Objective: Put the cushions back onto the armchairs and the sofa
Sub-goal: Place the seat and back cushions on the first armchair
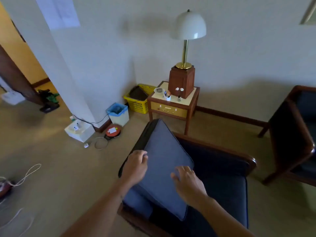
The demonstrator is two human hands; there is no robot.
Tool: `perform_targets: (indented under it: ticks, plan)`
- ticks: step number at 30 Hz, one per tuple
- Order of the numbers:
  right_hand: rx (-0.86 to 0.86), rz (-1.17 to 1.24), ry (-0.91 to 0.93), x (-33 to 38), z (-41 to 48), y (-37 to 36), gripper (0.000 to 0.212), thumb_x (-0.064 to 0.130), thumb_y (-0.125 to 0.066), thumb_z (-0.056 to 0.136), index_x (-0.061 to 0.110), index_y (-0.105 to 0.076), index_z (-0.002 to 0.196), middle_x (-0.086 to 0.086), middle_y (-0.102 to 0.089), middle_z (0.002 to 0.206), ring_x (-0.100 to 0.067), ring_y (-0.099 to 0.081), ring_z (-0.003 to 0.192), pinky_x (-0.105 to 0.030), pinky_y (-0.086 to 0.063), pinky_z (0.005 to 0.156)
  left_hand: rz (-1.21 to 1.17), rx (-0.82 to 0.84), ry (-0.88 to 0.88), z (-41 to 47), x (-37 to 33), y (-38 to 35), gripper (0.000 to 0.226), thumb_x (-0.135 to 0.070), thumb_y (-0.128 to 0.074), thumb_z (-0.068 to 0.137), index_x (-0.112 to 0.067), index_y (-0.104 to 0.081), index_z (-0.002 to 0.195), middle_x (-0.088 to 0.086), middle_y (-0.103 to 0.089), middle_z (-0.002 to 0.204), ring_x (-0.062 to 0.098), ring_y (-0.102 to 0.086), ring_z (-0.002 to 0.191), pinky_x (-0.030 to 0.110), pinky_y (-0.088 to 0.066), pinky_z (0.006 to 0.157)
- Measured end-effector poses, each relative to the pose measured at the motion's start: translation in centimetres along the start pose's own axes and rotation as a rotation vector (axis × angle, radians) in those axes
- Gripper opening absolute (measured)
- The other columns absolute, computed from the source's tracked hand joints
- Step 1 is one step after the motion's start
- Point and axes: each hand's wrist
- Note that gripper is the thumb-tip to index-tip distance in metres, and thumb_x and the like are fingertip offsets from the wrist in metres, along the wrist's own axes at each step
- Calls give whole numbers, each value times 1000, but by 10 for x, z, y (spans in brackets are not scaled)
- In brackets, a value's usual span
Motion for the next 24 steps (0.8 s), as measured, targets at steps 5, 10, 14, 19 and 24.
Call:
perform_targets:
  ticks: [5,10,14,19,24]
  plan:
    - [82,92,-41,51,62,-41,31,36,-35,104,22,-45,79,-2,-55,87,-24,-54,80,-39,-43,69,-27,-41,211,44,59,11,31,-19,-46,108,-9,-65,130,16,-65,133,36,-61,121,41,-45,101]
    - [156,163,-54,87,112,-73,25,12,-32,106,11,-53,117,-16,-54,114,-41,-54,108,-45,-46,77,-98,100,360,75,92,8,29,-25,-45,109,-6,-67,113,22,-69,115,39,-64,111,45,-48,98]
    - [153,107,-91,90,126,-89,53,57,-33,100,14,-57,119,-11,-60,109,-33,-59,99,-44,-49,80,-169,129,372,82,100,3,21,-22,-48,109,-10,-58,94,12,-62,87,30,-60,89,40,-41,78]
    - [131,226,-187,65,107,-78,39,59,-46,98,21,-53,98,-5,-63,94,-25,-63,84,-43,-53,74,-134,171,291,68,83,-2,27,-27,-53,107,-24,-49,81,3,-55,79,21,-54,77,39,-37,74]
    - [67,180,-206,23,52,-41,36,57,-43,100,21,-51,101,-2,-65,91,-20,-65,83,-40,-54,73,-225,343,138,34,22,-13,32,-39,-44,111,-11,-53,97,3,-60,84,16,-62,74,27,-47,61]
Point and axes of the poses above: each hand's wrist, its own z-axis towards the middle knuckle, its own y-axis out of the back of the hand, x = y × z
